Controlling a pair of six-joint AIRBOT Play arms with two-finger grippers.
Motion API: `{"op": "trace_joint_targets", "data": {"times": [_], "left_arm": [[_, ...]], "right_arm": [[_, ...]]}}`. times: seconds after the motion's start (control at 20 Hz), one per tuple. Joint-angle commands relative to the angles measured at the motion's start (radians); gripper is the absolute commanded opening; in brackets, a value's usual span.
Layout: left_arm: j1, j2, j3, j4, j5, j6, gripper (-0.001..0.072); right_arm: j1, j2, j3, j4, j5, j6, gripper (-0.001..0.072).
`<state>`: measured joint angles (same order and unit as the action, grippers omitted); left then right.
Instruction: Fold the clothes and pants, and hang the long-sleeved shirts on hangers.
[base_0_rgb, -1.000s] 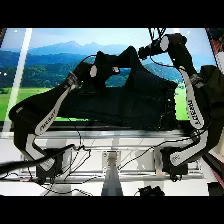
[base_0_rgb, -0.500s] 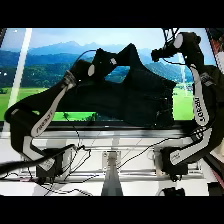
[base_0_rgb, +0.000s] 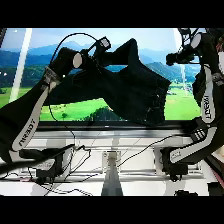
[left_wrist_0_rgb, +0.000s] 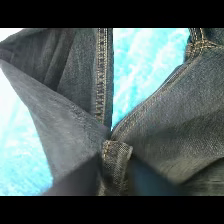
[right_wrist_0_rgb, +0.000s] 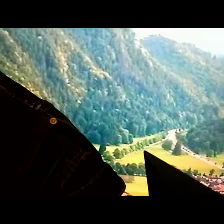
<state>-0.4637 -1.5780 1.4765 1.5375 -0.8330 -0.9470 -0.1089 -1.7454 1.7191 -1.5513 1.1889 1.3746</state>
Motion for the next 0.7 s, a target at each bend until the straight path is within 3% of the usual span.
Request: {"op": "trace_joint_targets", "data": {"times": [0.0,0.1,0.15,0.35,0.4,0.5,0.65], "left_arm": [[0.002,-0.048,0.000,-0.001,-0.004,0.000,0.0304],[0.006,-0.097,0.000,0.004,-0.004,0.000,0.0062],[0.010,-0.117,0.000,0.004,-0.003,0.000,0.0032],[0.017,-0.141,0.000,0.007,-0.002,0.000,0.0033],[0.017,-0.141,0.000,0.006,-0.004,0.000,0.0110],[0.016,-0.141,0.000,-0.010,-0.003,0.000,0.0626],[0.014,-0.141,0.000,-0.032,-0.005,0.000,0.0631]], "right_arm": [[-0.017,-0.001,0.000,0.008,0.030,0.035,0.0550],[-0.017,-0.001,0.000,0.013,0.030,0.035,0.0550],[-0.017,-0.001,0.000,0.012,0.029,0.035,0.0550],[-0.017,-0.001,0.000,0.011,0.019,0.035,0.0549],[-0.017,-0.001,0.000,0.011,0.016,0.035,0.0550],[-0.017,-0.001,0.000,0.011,0.011,0.035,0.0549],[-0.017,-0.001,0.000,0.013,0.013,0.035,0.0549]]}}
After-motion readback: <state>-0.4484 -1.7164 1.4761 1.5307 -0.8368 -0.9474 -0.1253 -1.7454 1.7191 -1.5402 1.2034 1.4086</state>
